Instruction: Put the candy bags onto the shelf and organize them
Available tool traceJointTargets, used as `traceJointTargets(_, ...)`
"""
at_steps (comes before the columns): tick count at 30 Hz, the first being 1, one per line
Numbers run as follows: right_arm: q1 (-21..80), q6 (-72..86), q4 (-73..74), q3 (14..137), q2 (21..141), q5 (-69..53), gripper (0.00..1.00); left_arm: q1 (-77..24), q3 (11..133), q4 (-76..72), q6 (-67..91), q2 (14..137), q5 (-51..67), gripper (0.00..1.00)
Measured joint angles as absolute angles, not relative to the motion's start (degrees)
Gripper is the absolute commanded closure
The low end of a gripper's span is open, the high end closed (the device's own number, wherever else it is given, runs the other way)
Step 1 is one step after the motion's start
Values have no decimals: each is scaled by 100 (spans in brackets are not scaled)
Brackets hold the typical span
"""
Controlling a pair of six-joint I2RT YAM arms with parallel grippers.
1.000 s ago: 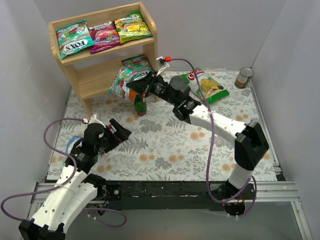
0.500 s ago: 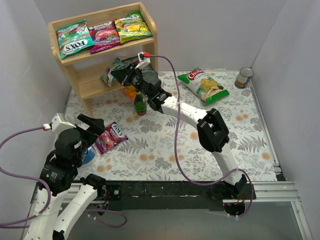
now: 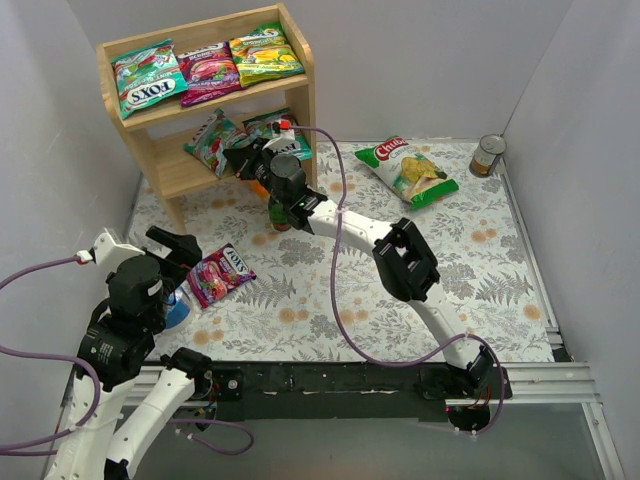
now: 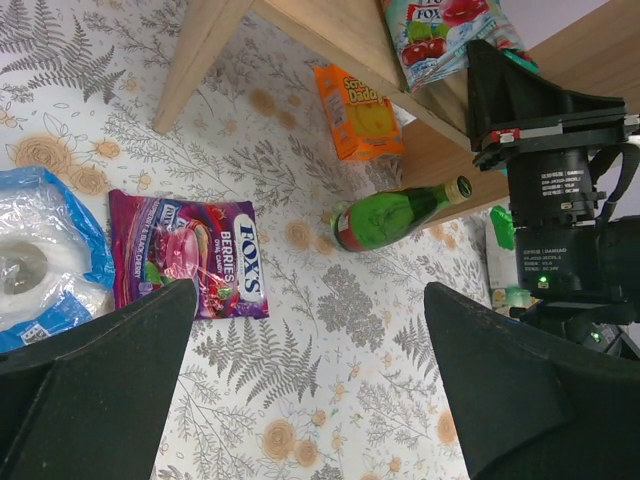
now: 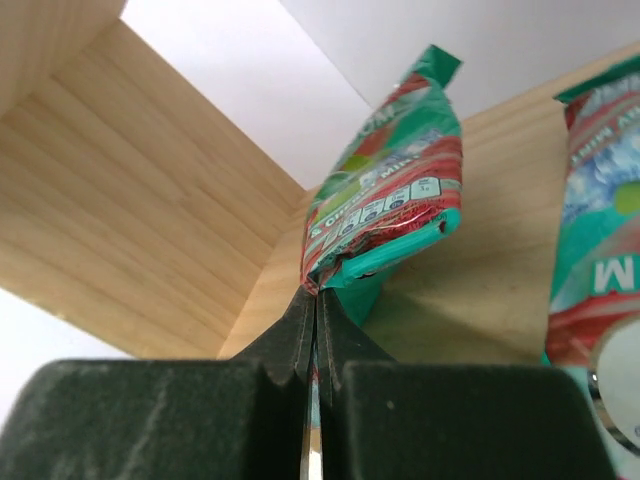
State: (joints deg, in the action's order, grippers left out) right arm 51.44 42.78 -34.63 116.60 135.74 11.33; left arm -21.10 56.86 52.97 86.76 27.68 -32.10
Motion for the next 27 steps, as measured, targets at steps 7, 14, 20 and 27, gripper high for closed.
traceJointTargets(7, 5406, 4357, -3435, 11660, 13614, 1922, 99, -2110, 5686, 5297, 8683, 2770, -3358, 2)
traceJointTargets(14, 5647, 4925, -3065, 11636, 13614, 3022, 99, -2110, 5693, 5365, 8705, 2775, -3518, 2)
traceJointTargets(20, 5721, 5717, -2613, 11636, 13611, 3677, 99, -2110, 5712, 5408, 8724, 2781, -3601, 2)
traceJointTargets(27, 5771, 6278, -2414, 11657, 13611, 3933, 99, -2110, 5712, 5452, 8739, 2781, -3649, 2)
